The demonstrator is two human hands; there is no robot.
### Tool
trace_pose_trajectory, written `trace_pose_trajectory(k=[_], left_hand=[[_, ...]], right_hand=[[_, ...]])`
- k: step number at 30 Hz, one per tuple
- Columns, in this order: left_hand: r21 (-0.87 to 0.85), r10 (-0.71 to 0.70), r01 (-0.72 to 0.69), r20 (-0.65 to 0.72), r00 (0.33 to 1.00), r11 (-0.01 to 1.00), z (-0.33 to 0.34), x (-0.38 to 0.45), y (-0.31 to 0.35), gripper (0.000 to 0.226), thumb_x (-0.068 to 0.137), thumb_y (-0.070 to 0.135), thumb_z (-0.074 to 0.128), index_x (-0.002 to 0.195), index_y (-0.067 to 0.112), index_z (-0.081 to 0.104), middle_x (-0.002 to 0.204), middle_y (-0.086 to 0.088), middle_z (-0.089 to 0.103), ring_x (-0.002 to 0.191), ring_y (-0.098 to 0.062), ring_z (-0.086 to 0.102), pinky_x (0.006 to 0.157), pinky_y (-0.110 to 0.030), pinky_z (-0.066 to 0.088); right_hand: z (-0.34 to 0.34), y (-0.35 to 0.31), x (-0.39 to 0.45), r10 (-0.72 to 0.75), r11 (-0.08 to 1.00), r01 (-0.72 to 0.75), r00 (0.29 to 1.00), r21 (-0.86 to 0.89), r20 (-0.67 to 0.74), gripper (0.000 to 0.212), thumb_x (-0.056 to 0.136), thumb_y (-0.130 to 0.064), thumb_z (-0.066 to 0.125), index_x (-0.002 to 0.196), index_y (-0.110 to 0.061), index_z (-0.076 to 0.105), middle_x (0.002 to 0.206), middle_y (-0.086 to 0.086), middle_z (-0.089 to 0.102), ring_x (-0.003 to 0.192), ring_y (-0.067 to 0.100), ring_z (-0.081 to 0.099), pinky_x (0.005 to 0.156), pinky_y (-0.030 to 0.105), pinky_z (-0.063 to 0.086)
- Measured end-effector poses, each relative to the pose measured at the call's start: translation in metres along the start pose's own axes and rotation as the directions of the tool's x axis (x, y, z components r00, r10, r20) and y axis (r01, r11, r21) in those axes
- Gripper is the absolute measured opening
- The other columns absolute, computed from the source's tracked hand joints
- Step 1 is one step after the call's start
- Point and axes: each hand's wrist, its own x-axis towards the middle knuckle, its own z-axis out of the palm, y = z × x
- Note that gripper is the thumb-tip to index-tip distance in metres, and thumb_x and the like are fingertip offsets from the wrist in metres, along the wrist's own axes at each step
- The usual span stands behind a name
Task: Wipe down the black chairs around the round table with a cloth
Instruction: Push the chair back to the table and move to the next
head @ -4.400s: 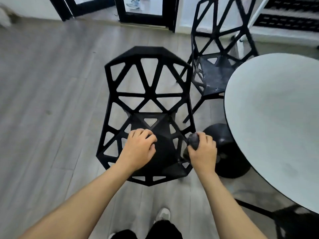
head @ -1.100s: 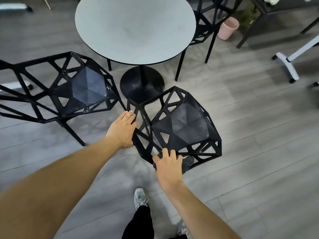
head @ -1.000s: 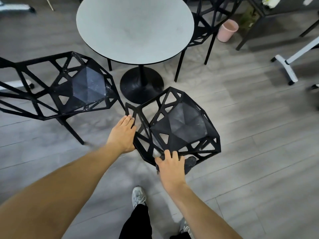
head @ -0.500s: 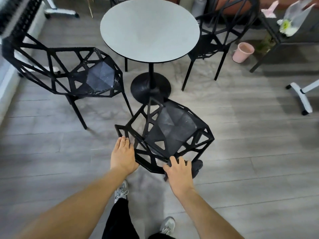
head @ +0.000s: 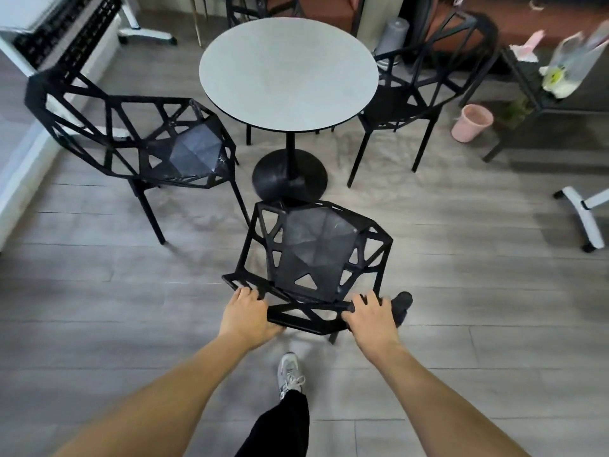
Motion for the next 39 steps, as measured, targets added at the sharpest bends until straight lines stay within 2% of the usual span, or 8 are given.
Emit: trace_pose_trajectory(k=[5, 8, 11, 19, 29, 32, 36, 39], left_hand=[[-0.097, 0.106, -0.096, 0.105, 0.989, 0.991, -0.029, 0.031, 0.025, 0.125, 0.053, 0.105, 0.006, 0.126, 0.025, 0.068, 0.118, -0.006, 0.062, 0.117, -0.026, 0.053, 0.103, -0.038, 0.041], [-0.145, 0.091, -0.072, 0.132, 0.987, 0.987, -0.040, 0.048, 0.050, 0.102, 0.063, 0.102, 0.019, 0.115, 0.032, 0.071, 0.104, -0.003, 0.061, 0.110, -0.024, 0.055, 0.092, -0.038, 0.047], [-0.146, 0.036, -0.016, 0.136, 0.990, 0.989, -0.044, 0.063, 0.083, 0.087, 0.071, 0.097, 0.032, 0.109, 0.030, 0.072, 0.103, -0.002, 0.061, 0.108, -0.023, 0.056, 0.087, -0.037, 0.047], [-0.182, -0.120, 0.142, 0.126, 0.985, 0.973, -0.061, 0.098, 0.170, 0.080, 0.078, 0.091, 0.036, 0.112, 0.028, 0.071, 0.112, -0.003, 0.061, 0.115, -0.024, 0.052, 0.098, -0.036, 0.042], [-0.254, -0.257, 0.287, 0.147, 0.955, 0.923, -0.083, 0.125, 0.247, 0.076, 0.083, 0.086, 0.034, 0.125, 0.031, 0.066, 0.124, -0.002, 0.059, 0.123, -0.025, 0.049, 0.103, -0.036, 0.039], [-0.242, -0.270, 0.298, 0.145, 0.952, 0.923, -0.083, 0.131, 0.259, 0.083, 0.082, 0.088, 0.027, 0.128, 0.031, 0.065, 0.124, -0.002, 0.060, 0.123, -0.025, 0.050, 0.106, -0.036, 0.037], [-0.206, -0.289, 0.302, 0.092, 0.953, 0.931, -0.077, 0.133, 0.262, 0.113, 0.063, 0.094, -0.003, 0.128, 0.032, 0.065, 0.125, 0.000, 0.062, 0.123, -0.023, 0.052, 0.109, -0.036, 0.034], [-0.200, -0.297, 0.306, 0.076, 0.952, 0.931, -0.073, 0.131, 0.265, 0.096, 0.076, 0.091, 0.009, 0.128, 0.031, 0.063, 0.126, -0.001, 0.061, 0.124, -0.024, 0.051, 0.109, -0.038, 0.032]], right_hand=[[-0.009, 0.057, 0.021, 0.060, 0.996, -0.056, 0.997, -0.075, 0.055, 0.030, 0.091, -0.014, 0.059, 0.115, -0.031, 0.065, 0.127, 0.003, 0.045, 0.121, 0.033, 0.042, 0.094, 0.046, 0.035], [-0.010, 0.090, 0.033, 0.111, 0.988, -0.102, 0.991, -0.115, 0.079, 0.033, 0.087, -0.012, 0.063, 0.115, -0.030, 0.063, 0.126, 0.002, 0.044, 0.119, 0.031, 0.042, 0.095, 0.047, 0.037], [-0.007, 0.124, 0.045, 0.146, 0.983, -0.135, 0.986, -0.127, 0.079, 0.036, 0.087, -0.014, 0.063, 0.119, -0.031, 0.061, 0.127, 0.003, 0.043, 0.118, 0.032, 0.043, 0.094, 0.048, 0.037], [0.001, 0.219, 0.084, 0.099, 0.983, -0.092, 0.994, -0.161, 0.039, 0.032, 0.093, -0.019, 0.059, 0.121, -0.032, 0.058, 0.127, 0.003, 0.042, 0.118, 0.031, 0.042, 0.093, 0.048, 0.040], [0.018, 0.306, 0.126, -0.014, 0.992, 0.013, 1.000, -0.125, -0.012, 0.034, 0.084, -0.021, 0.070, 0.113, -0.033, 0.057, 0.121, 0.000, 0.044, 0.113, 0.029, 0.042, 0.088, 0.046, 0.040], [0.019, 0.320, 0.132, -0.020, 0.998, 0.018, 1.000, -0.067, -0.023, 0.029, 0.088, -0.025, 0.069, 0.113, -0.035, 0.058, 0.123, 0.000, 0.044, 0.114, 0.028, 0.042, 0.089, 0.046, 0.041], [0.004, 0.336, 0.138, -0.051, 0.987, 0.040, 0.996, 0.155, 0.069, 0.026, 0.084, -0.031, 0.073, 0.106, -0.038, 0.060, 0.122, -0.002, 0.042, 0.113, 0.027, 0.042, 0.091, 0.044, 0.042], [-0.008, 0.341, 0.134, -0.087, 0.932, 0.064, 0.995, 0.356, 0.050, 0.035, 0.082, -0.030, 0.075, 0.111, -0.041, 0.060, 0.120, -0.004, 0.043, 0.112, 0.027, 0.043, 0.091, 0.041, 0.044]])
